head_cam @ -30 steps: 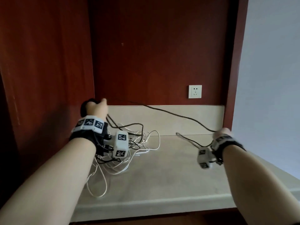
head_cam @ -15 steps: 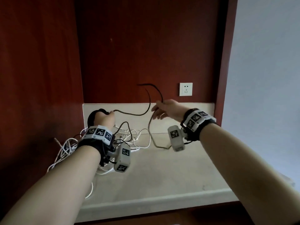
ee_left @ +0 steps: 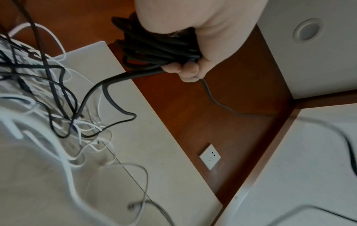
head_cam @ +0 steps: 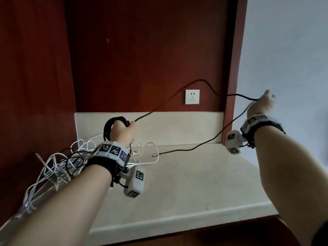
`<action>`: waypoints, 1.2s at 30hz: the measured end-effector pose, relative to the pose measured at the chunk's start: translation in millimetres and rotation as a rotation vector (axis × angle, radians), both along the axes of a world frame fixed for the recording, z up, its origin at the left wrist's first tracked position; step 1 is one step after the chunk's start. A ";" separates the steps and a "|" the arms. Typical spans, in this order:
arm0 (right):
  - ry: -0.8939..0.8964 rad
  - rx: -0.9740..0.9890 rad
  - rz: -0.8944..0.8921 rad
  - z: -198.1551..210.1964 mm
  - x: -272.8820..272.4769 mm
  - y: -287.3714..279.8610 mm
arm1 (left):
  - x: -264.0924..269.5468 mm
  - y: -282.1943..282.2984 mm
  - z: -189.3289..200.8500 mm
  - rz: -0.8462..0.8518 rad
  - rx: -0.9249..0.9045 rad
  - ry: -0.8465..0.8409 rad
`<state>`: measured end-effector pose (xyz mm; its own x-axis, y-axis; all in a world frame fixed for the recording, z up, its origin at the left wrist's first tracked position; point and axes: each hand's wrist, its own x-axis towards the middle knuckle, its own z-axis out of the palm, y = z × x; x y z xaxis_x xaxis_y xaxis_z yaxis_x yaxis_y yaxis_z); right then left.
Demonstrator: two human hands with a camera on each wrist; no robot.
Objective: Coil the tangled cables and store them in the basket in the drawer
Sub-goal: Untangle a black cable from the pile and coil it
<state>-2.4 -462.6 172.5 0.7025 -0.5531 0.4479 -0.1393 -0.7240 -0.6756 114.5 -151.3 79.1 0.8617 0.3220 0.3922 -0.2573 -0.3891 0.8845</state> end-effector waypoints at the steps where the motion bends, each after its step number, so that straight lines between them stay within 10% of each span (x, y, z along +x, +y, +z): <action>1: -0.110 -0.067 -0.078 4.4 15.8 -15.3 | -0.6 -5.6 1.9 0.003 -0.007 -0.016; 8: 0.423 -0.539 -0.380 -33.7 93.3 -67.2 | -6.7 -30.8 -2.3 -0.057 0.092 -0.013; 12: 0.888 -0.466 -0.055 -87.1 164.3 -95.5 | -16.1 -31.1 -10.8 -0.259 0.248 0.079; 16: 0.713 -0.735 -0.085 -66.0 56.3 40.8 | -21.8 -32.2 -16.0 -0.368 0.344 0.185; 22: 0.249 -0.616 0.305 -94.6 86.2 120.1 | -33.4 -23.5 -22.0 -0.385 0.173 0.093; 28: 0.216 -0.172 0.758 -148.4 69.6 179.4 | -43.9 13.9 -33.5 -0.635 -0.077 0.158; 36: -0.142 0.219 0.886 -209.5 54.3 199.4 | -79.2 44.6 -77.5 -1.040 -0.243 0.367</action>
<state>51.9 -263.2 -37.0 0.8559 0.0781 0.5112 0.4996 -0.3806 -0.7782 35.3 -106.6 1.6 0.8057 -0.5862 0.0847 -0.0646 0.0552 0.9964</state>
